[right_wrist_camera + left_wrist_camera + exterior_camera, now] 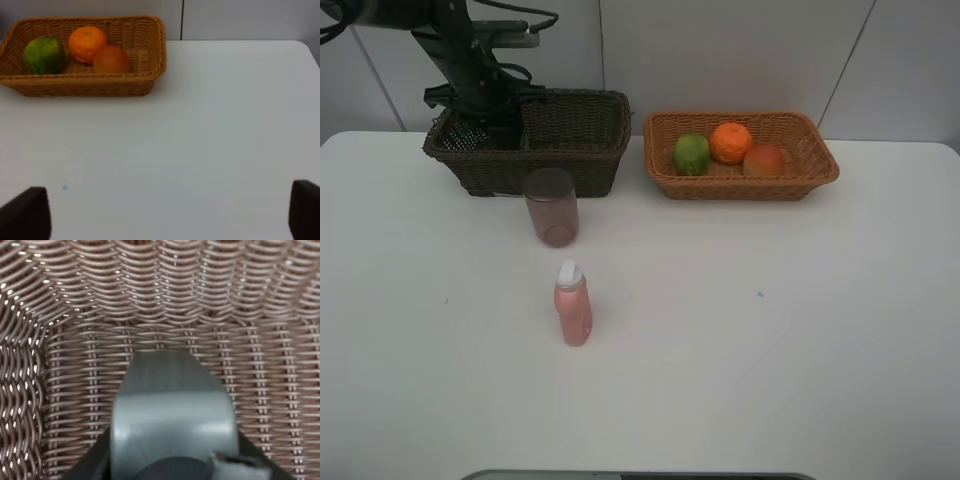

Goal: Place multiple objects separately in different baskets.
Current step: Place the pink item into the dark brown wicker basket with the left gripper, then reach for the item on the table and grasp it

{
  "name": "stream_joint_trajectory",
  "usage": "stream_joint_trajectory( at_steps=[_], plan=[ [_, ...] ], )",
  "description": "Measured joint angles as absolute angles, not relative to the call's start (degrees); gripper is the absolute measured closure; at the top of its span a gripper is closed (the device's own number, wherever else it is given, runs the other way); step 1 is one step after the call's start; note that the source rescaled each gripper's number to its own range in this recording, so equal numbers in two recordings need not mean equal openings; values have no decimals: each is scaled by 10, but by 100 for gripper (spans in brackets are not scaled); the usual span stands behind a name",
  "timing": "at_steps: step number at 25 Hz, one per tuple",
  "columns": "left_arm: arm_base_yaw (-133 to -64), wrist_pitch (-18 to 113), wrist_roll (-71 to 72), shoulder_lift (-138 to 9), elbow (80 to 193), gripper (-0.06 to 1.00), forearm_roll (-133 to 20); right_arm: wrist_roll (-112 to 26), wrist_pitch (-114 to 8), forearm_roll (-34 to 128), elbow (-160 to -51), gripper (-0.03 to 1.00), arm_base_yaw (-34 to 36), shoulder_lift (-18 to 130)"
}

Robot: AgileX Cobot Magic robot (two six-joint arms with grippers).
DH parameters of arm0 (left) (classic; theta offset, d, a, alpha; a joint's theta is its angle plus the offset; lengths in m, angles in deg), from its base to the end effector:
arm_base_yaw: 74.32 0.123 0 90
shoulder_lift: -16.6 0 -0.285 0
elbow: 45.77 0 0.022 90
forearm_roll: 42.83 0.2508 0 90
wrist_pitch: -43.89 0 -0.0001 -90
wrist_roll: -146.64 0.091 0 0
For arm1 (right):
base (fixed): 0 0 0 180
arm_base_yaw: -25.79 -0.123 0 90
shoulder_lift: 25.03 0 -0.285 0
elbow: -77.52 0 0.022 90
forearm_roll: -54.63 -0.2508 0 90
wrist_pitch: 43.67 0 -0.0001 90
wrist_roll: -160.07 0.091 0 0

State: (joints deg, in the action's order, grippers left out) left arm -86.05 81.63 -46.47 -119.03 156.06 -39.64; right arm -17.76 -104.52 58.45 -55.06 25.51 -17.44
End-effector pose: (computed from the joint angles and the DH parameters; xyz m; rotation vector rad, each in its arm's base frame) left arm 0.4759 -0.0956 0.1612 0.0150 2.6458 -0.0858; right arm -0.0079 -0.0053 0.2828 0.0374 2.0204 -0.0523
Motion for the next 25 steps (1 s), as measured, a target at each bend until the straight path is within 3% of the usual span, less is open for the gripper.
stream_joint_trajectory(
  at_steps=[4,6,17,25],
  plan=[
    [-856,813,-444,-1188,1562,3,-412,-178,-1045,585,-551,-3,255,-174],
    [-852,813,-441,-1186,1562,-3,-414,-178,-1045,585,-551,-3,255,-174],
    [-851,821,-431,-1116,1571,-5,-416,-178,-1045,585,-551,-3,255,-174],
    [-876,900,-394,-1058,1571,-5,-433,-178,-1045,585,-551,-3,255,-174]
  ],
)
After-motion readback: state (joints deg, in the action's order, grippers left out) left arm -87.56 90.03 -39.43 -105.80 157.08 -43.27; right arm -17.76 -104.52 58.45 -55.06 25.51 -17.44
